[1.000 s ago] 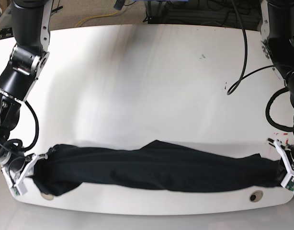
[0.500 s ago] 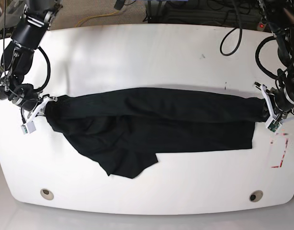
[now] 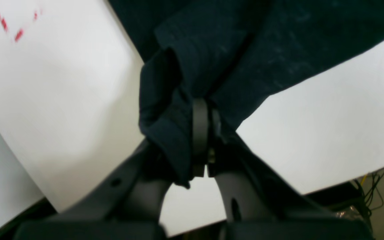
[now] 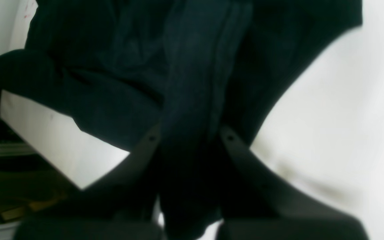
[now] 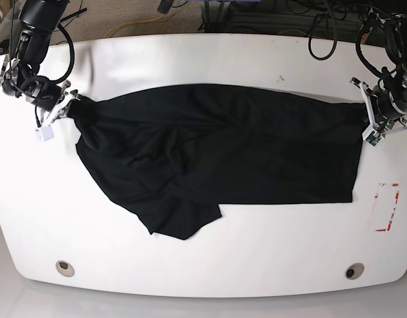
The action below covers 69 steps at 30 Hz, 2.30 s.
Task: Fold the T-shirt properly
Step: 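Lay the shirt flat, holding its edge with both grippers, then adjust both grippers' hold on the shirt edge, pulling it taut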
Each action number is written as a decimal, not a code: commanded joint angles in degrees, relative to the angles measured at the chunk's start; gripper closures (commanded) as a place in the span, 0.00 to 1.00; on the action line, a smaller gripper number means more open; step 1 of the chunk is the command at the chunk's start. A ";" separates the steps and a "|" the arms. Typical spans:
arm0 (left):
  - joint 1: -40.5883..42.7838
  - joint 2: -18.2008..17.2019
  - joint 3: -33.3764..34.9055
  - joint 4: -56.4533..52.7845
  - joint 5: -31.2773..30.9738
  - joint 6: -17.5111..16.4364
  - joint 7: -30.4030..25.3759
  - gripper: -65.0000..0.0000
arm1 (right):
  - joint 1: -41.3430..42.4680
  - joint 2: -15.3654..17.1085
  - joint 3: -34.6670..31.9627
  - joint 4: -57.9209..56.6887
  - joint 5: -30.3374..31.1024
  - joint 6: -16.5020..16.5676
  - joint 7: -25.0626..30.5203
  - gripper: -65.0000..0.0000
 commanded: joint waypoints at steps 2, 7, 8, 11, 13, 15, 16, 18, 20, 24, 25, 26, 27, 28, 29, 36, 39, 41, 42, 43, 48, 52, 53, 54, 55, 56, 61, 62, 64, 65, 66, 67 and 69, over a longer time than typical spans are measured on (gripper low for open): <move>2.19 -1.55 -0.51 0.59 0.08 0.12 -4.24 1.00 | -1.37 1.34 0.53 1.02 4.46 0.12 0.91 0.94; 6.59 -3.40 -0.24 -1.78 0.08 0.12 -8.90 0.99 | -4.27 1.34 0.53 1.02 7.71 0.12 0.91 0.62; 6.76 -3.40 -0.42 -3.10 0.08 0.12 -8.90 0.99 | -4.98 1.34 0.53 1.02 8.42 0.12 0.91 0.57; 7.12 -3.49 -0.42 -5.47 -0.01 0.12 -8.90 0.87 | -6.38 1.69 0.36 1.02 9.47 0.12 0.91 0.48; 7.12 -3.58 -0.51 -6.70 -0.01 0.12 -8.90 0.73 | -6.82 1.78 0.44 1.02 9.56 0.12 0.91 0.44; 7.20 -4.63 -0.51 -7.76 -0.27 0.12 -8.90 0.59 | -7.18 2.21 0.53 1.02 9.47 0.12 0.91 0.42; 7.20 -4.90 -0.51 -7.93 -0.36 0.12 -8.90 0.54 | -7.53 2.65 0.53 1.02 9.47 0.12 0.91 0.41; 7.56 -5.07 -0.59 -8.11 -0.36 0.12 -8.90 0.44 | -8.58 4.15 0.53 1.20 9.82 0.12 0.91 0.41; 7.56 -5.16 -1.30 -8.11 -0.36 0.12 -8.90 0.43 | -9.20 4.59 0.53 1.46 9.82 0.12 0.91 0.41; 7.56 -4.98 -6.22 -8.11 -0.36 0.12 -8.81 0.42 | -10.52 6.00 1.59 1.99 9.91 0.12 0.91 0.41; 7.56 -4.90 -7.54 -8.02 -0.36 0.12 -8.72 0.42 | -11.13 6.00 2.91 2.69 9.91 0.12 0.91 0.41; 7.56 -4.90 -8.07 -8.02 -0.36 0.12 -8.63 0.42 | -11.40 5.91 3.70 3.13 9.91 0.12 0.91 0.41; 7.56 -4.81 -8.68 -8.02 -0.45 0.12 -8.63 0.42 | -11.75 5.91 4.40 3.66 9.91 0.12 0.91 0.41; 7.56 -4.81 -9.30 -8.02 -0.62 0.12 -8.63 0.42 | -12.01 5.91 4.84 4.45 9.91 0.12 0.91 0.41; 7.56 -4.81 -9.65 -8.02 -1.15 0.12 -8.63 0.42 | -12.10 5.91 5.02 5.07 9.91 0.12 0.91 0.41; 6.06 -4.72 -11.41 -8.11 -14.43 0.12 -5.73 0.42 | -10.43 4.94 4.93 7.18 9.38 0.12 0.91 0.41; 2.54 -3.58 -8.42 -8.20 -16.27 0.12 -5.29 0.42 | -8.85 3.53 4.84 7.18 8.15 0.12 0.91 0.41; 0.43 -2.35 -5.87 -8.11 -16.19 0.12 -5.56 0.42 | -7.44 3.36 4.75 7.18 5.87 0.12 0.91 0.41; -0.27 -1.64 -5.08 -8.11 -16.19 0.12 -5.56 0.42 | -6.65 3.18 4.75 7.09 4.64 0.12 0.91 0.41; -1.50 -0.59 -4.02 -8.11 -16.19 0.12 -5.56 0.43 | -5.77 2.30 4.49 7.09 2.88 0.12 0.91 0.41; -4.66 1.96 -0.95 -8.46 -11.61 0.12 -5.65 0.43 | -1.99 0.90 0.53 7.09 -1.61 0.12 0.91 0.41; -4.93 2.58 3.71 -8.37 -1.15 0.12 -5.73 0.43 | -0.32 -1.21 -1.23 7.00 -5.21 0.12 0.91 0.42; -4.93 2.58 5.03 -8.81 2.63 0.12 -5.73 0.43 | 0.21 -1.92 -1.23 7.00 -6.79 0.12 0.91 0.42; -4.75 2.58 6.09 -9.25 4.91 0.12 -5.73 0.43 | 0.56 -2.36 -1.23 7.00 -7.76 0.12 0.91 0.43; -4.66 2.58 7.32 -9.78 7.73 0.12 -5.82 0.43 | 0.82 -2.88 -1.23 7.00 -8.73 0.12 0.91 0.45; -4.66 2.58 8.55 -10.57 10.89 0.12 -5.82 0.43 | 1.09 -3.32 -1.23 7.00 -9.96 0.12 0.91 0.51; -1.41 1.96 10.83 -13.65 17.84 0.12 -10.04 0.43 | 0.30 -3.41 -1.23 7.00 -10.84 0.12 0.91 0.79; -0.18 1.08 10.83 -14.26 18.10 0.12 -12.50 0.43 | -0.32 -3.41 -1.23 7.00 -10.92 0.12 0.91 0.85; 1.67 -0.50 11.01 -15.23 18.10 0.12 -15.84 0.43 | -1.11 -3.24 -1.23 7.26 -10.92 0.12 0.91 0.88; 2.28 -0.85 11.01 -15.58 18.10 0.12 -16.63 0.43 | -1.20 -2.71 -1.23 7.26 -10.92 0.12 0.91 0.88; 2.72 -1.20 11.01 -15.93 18.19 0.12 -17.07 0.43 | -1.20 -1.65 -1.31 7.18 -10.92 0.12 0.91 0.88; 2.81 -1.29 10.92 -16.02 18.10 0.12 -17.07 0.43 | -1.29 -0.86 -1.40 7.09 -11.10 0.12 0.91 0.88; 2.90 -2.08 10.83 -16.02 18.10 0.12 -17.07 0.43 | -1.99 0.63 -1.40 7.09 -11.36 0.12 0.91 0.88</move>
